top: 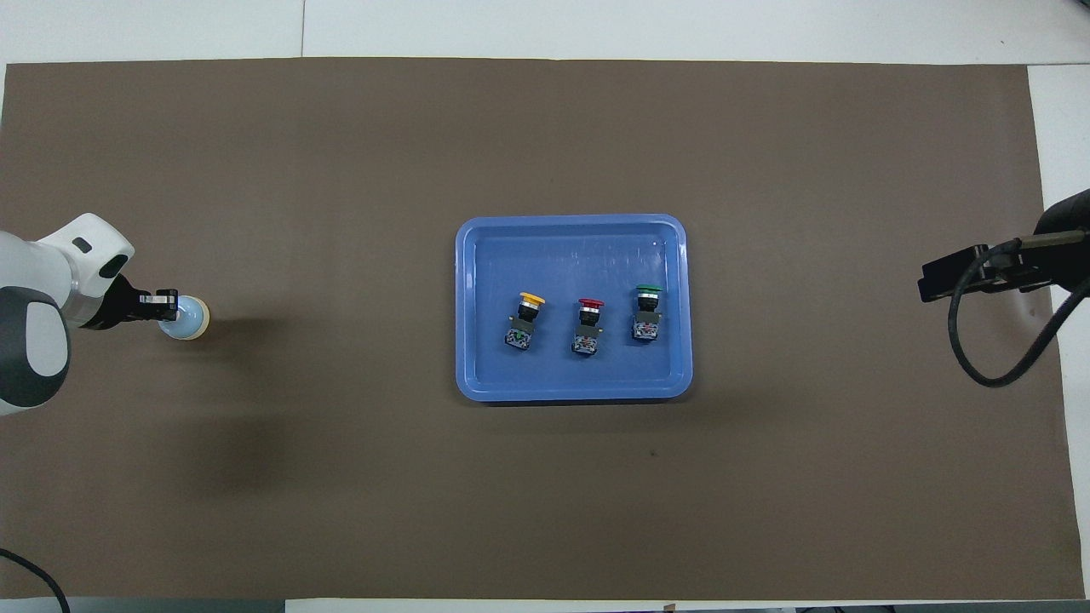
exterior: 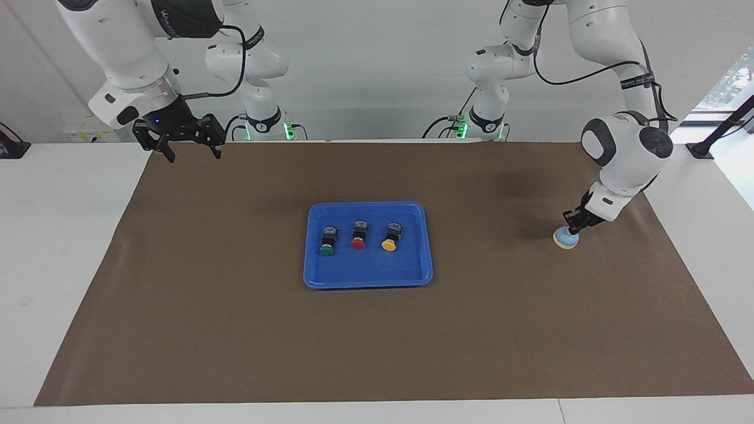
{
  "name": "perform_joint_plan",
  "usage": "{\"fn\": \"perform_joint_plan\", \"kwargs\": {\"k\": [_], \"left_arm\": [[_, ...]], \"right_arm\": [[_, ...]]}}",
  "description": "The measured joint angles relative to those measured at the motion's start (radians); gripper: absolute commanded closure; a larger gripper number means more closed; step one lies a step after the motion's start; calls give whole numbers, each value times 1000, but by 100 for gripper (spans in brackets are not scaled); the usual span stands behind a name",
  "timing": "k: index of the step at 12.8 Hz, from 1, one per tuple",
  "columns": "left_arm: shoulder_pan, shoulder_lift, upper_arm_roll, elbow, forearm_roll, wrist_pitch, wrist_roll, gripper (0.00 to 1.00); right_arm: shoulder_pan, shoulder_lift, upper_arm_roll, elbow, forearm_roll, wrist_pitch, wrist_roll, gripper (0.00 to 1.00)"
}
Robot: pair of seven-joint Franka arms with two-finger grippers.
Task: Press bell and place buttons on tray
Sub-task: 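Raise the left gripper off the bell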
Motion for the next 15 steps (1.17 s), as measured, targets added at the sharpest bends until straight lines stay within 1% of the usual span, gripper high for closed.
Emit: {"fn": "perform_joint_plan", "kwargs": {"k": [1,2,3,4,5,7,8,9,10,12,15], "left_arm": [[0,0,1,0,0,0,0,65],[0,1,1,3,0,0,0,24],[-1,2,1,18,0,-10,1,0],[-4,3,0,55,0,-57,1,0],[-9,2,-1,119,0,-150,1,0],[-34,-6,-3,292,0,-400,1,0],[-48,-12,-4,368,0,-498,0,0],[-60,-26,-6,421,0,-565,0,0],[-74,-45,-7,449,0,-609,0,0],[-94,-83,-9,463,0,-677,-1,0],[-100,-114,-12,461,0,-721,-8,0]], "right_arm": [[0,-2,0,0,0,0,0,0],[0,-3,0,0,0,0,0,0],[0,-4,0,0,0,-3,0,0],[0,-5,1,0,0,-7,0,0],[0,-6,2,0,0,-9,0,0],[0,-9,2,0,0,-10,0,0],[0,-10,2,0,0,-11,0,0],[0,-10,2,0,0,-11,0,0],[0,-10,2,0,0,-11,0,0],[0,-10,2,0,0,-11,0,0],[0,-10,2,0,0,-11,0,0]]}}
